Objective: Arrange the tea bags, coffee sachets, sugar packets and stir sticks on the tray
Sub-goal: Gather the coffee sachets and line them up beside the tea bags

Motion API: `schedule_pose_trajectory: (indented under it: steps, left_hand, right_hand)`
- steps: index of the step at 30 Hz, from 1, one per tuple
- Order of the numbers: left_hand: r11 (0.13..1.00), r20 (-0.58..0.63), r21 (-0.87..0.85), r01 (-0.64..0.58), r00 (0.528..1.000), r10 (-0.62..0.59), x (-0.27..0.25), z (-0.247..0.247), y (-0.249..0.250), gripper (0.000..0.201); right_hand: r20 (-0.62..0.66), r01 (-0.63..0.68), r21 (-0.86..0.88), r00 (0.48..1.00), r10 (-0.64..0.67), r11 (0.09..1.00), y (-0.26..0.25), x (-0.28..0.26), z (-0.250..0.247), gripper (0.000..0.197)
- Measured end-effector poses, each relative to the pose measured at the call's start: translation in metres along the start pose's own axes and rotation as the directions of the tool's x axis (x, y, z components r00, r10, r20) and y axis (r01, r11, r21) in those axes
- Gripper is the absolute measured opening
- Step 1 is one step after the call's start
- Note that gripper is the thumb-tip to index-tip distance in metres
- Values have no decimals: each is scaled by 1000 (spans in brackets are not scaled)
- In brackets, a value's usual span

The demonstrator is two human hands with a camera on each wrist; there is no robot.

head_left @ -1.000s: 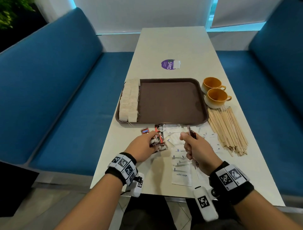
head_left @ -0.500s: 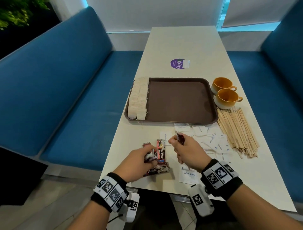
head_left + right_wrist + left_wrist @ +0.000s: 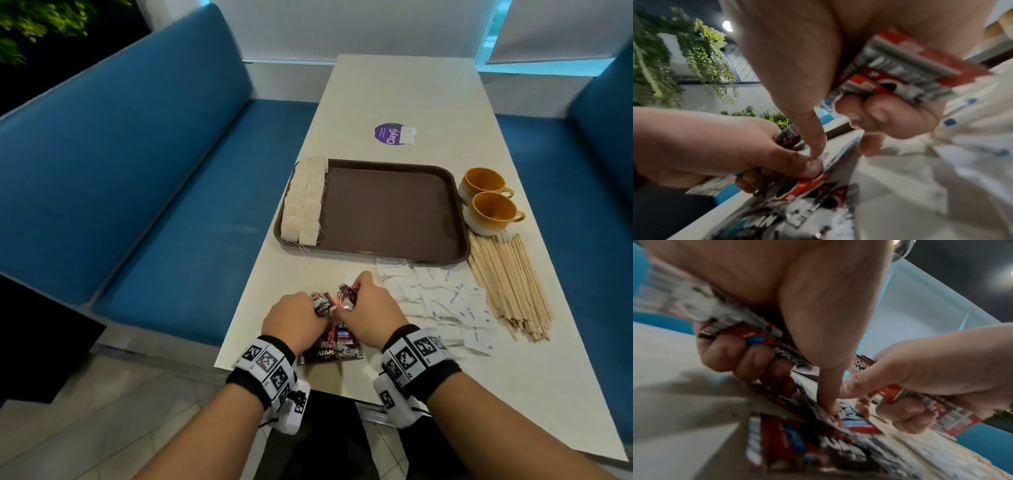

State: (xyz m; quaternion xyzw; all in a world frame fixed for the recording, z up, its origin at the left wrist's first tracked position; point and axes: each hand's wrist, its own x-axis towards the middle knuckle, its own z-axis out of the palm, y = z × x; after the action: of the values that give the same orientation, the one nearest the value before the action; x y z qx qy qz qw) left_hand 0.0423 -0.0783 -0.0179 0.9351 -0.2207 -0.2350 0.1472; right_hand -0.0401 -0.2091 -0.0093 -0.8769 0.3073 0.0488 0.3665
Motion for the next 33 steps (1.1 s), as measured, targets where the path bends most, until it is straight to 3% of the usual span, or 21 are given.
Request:
schedule_pose_trajectory:
  steps: [6, 12, 18, 20, 23, 25, 29, 33]
  left_hand:
    - [996, -14, -89, -19, 1000, 18, 5, -4, -5, 28]
    - [944, -101, -311, -111, 991, 83, -2, -26, -7, 21]
    - [835, -68, -535, -132, 991, 113, -13, -45, -20, 10]
    - [848, -40, -507, -156, 987, 157, -14, -45, -26, 5]
    - [868, 16, -456, -197, 973, 229, -15, -40, -31, 21]
    - [892, 44, -371, -259, 954, 296, -16, -37, -29, 20]
    - [908, 73, -147, -393, 911, 406, -11, -29, -20, 24]
    - [902, 152, 49, -430, 895, 418, -7, -18, -17, 37]
  right_hand:
    - [-45, 2, -32, 999, -3, 1000, 4, 4, 5, 44]
    - [-66, -32, 29, 997, 34, 999, 2, 5, 5, 47]
    - [-69, -97, 25, 993, 98, 995, 0, 10, 3, 18]
    - [-70, -97, 77, 992, 102, 992, -2, 10, 1, 13]
    - [-70, -88, 179, 992, 102, 980, -3, 9, -9, 8]
    - [-74, -72, 271, 993, 96, 960, -1, 7, -19, 9]
    - [-2, -86, 501, 995, 100, 861, 7, 2, -35, 39]
    - [83, -111, 644, 994, 75, 757, 10, -9, -47, 32]
